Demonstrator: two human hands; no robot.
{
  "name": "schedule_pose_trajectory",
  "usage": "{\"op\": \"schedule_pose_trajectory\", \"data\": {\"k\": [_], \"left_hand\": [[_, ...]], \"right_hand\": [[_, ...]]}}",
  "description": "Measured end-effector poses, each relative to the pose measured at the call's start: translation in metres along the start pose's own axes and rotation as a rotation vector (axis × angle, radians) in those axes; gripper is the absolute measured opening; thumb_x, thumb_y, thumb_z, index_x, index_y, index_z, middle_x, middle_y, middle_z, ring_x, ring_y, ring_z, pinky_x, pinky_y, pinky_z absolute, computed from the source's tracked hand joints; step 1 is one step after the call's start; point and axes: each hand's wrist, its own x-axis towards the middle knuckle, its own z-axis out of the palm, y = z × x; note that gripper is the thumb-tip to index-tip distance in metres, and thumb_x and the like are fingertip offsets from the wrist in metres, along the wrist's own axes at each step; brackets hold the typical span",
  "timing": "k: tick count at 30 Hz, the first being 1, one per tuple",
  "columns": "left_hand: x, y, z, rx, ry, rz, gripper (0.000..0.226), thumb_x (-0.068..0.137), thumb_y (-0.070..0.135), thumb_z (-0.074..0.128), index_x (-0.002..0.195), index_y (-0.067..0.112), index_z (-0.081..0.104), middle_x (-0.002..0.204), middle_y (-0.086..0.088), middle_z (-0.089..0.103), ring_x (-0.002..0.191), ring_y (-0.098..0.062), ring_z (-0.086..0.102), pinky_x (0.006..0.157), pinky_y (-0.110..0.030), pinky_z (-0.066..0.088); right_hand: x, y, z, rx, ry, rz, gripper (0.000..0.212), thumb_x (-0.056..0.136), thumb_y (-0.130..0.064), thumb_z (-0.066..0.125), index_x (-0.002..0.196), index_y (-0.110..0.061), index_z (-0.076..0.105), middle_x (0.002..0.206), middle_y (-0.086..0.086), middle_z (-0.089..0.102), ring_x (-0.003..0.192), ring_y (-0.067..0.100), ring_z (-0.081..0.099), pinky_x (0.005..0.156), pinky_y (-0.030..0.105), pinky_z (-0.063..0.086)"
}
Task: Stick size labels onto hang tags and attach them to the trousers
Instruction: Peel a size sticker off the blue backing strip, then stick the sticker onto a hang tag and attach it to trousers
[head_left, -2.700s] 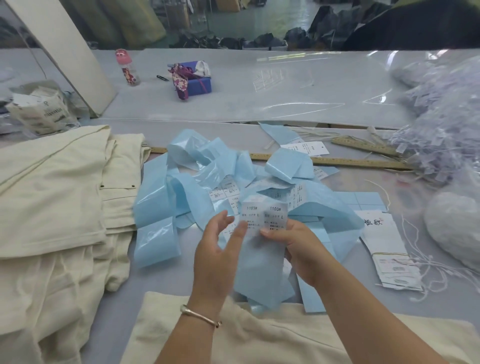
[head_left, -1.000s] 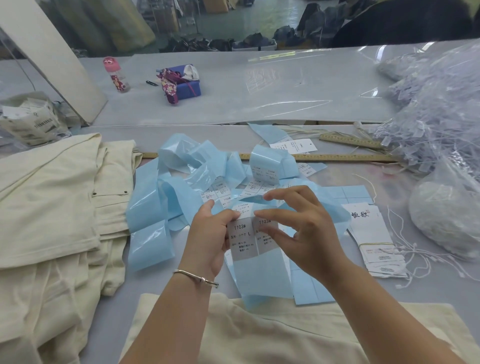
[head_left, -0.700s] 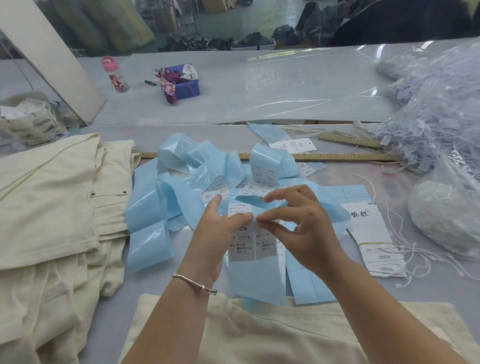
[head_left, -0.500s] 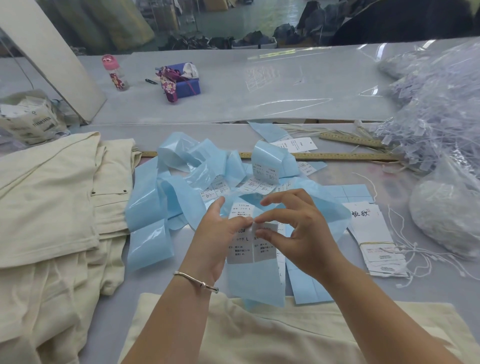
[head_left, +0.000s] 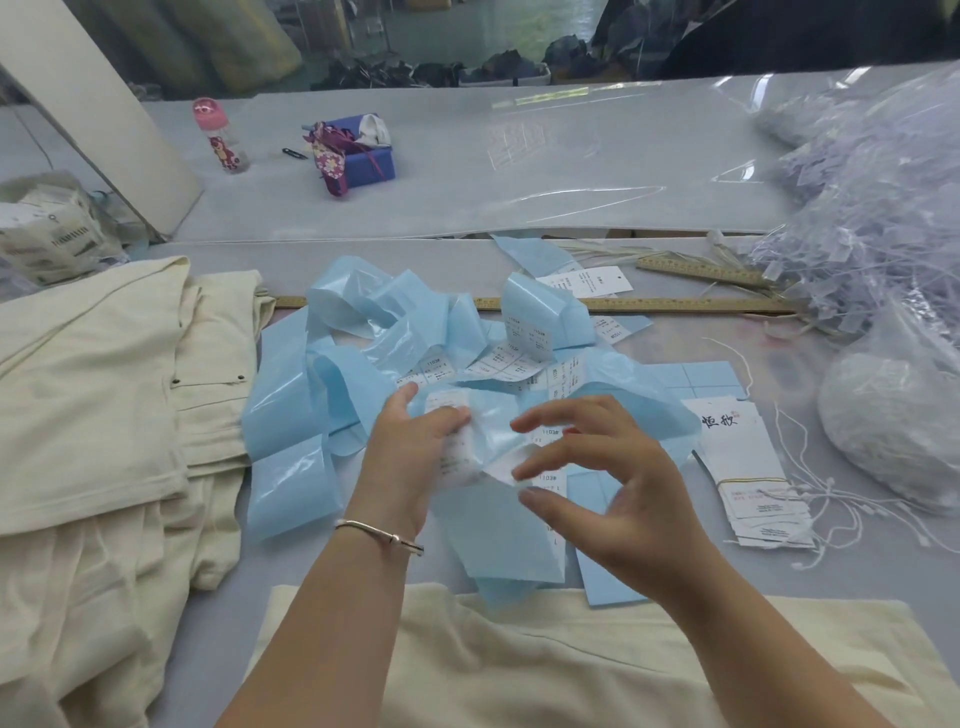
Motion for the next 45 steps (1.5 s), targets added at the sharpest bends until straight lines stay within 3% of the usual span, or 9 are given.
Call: {"op": "schedule_pose_trajectory", "data": {"k": [4,9,11,15,19,24,31,37,45], "left_hand": [[0.020,0.008,-0.016,-0.030,0.293,0.174,0.070,0.085,0.014,0.069,0.147,0.021,0.035,0.131,-0.006,0.056,0.095,-0.018,0.064,0.087,-0.035,0.053],[0.021,0.000,-0.024,0.659,0.357,0.198,0.083,0.094,0.037,0.056,0.154,0.015,0.003,0.141,-0.017,0.042,0.124,-0.039,0.043,0.101,-0.044,0.036],[-0.001,-0.004,-0.015,0.826,0.402,0.334,0.085,0.092,0.034,0.061,0.153,0.008,0.009,0.145,-0.023,0.033,0.132,-0.041,0.030,0.108,-0.047,0.026],[-0.056,-0.015,0.027,0.819,0.094,0.688,0.049,0.086,0.033,0.069,0.130,0.015,0.056,0.134,-0.009,0.045,0.130,-0.026,0.036,0.107,-0.013,0.015],[-0.100,-0.035,0.071,0.763,-0.297,0.584,0.029,0.079,0.050,0.070,0.101,0.032,0.067,0.127,0.013,0.044,0.125,-0.002,0.030,0.098,-0.003,0.021],[-0.115,-0.048,0.098,0.706,-0.359,0.548,0.013,0.081,0.038,0.074,0.085,0.027,0.069,0.122,0.018,0.050,0.122,-0.001,0.039,0.104,-0.033,0.039],[-0.113,-0.058,0.131,0.715,-0.365,0.617,0.012,0.086,0.022,0.070,0.078,0.020,0.062,0.119,0.022,0.051,0.117,0.000,0.044,0.098,-0.027,0.043],[-0.099,-0.061,0.152,0.529,-0.224,0.537,0.018,0.088,0.013,0.068,0.074,0.023,0.062,0.109,0.016,0.058,0.102,0.005,0.054,0.074,-0.010,0.045],[-0.074,-0.062,0.169,0.259,-0.168,0.331,0.010,0.086,0.016,0.071,0.079,0.022,0.068,0.100,-0.001,0.068,0.078,0.003,0.062,0.070,-0.010,0.047]], "right_hand": [[-0.025,0.003,-0.021,0.564,0.128,0.241,0.008,0.068,-0.006,0.063,0.073,-0.011,0.064,0.107,0.010,0.070,0.111,0.022,0.060,0.089,0.022,0.045],[-0.048,0.021,-0.036,0.556,0.340,0.559,0.025,0.077,0.014,0.056,0.090,-0.005,0.064,0.086,0.006,0.069,0.086,0.016,0.061,0.073,0.019,0.048],[-0.053,0.022,-0.041,0.507,0.359,0.623,0.028,0.080,0.016,0.053,0.091,-0.006,0.064,0.081,0.002,0.068,0.080,0.013,0.059,0.072,0.024,0.045],[-0.061,0.019,-0.051,0.444,0.358,0.670,0.029,0.080,0.015,0.055,0.089,-0.011,0.067,0.081,0.001,0.069,0.078,0.012,0.058,0.070,0.025,0.044],[-0.069,0.011,-0.065,0.401,0.339,0.638,0.021,0.076,0.002,0.063,0.086,-0.015,0.070,0.084,0.003,0.071,0.081,0.015,0.061,0.074,0.028,0.046],[-0.084,0.015,-0.084,0.363,0.327,0.657,0.025,0.079,0.007,0.062,0.084,-0.016,0.072,0.087,0.005,0.073,0.090,0.026,0.064,0.083,0.040,0.049],[-0.090,0.040,-0.106,0.401,0.337,0.696,0.028,0.080,0.004,0.063,0.085,-0.020,0.077,0.088,0.000,0.074,0.081,0.010,0.064,0.073,0.024,0.047],[-0.058,0.107,-0.133,-0.117,0.507,0.745,0.020,0.082,-0.003,0.063,0.092,-0.018,0.073,0.082,-0.004,0.070,0.079,0.016,0.063,0.072,0.029,0.046],[0.007,0.171,-0.128,-0.817,0.022,0.879,0.062,0.073,-0.059,0.071,0.114,-0.014,0.056,0.116,0.006,0.051,0.115,0.026,0.044,0.080,0.035,0.040]]}}
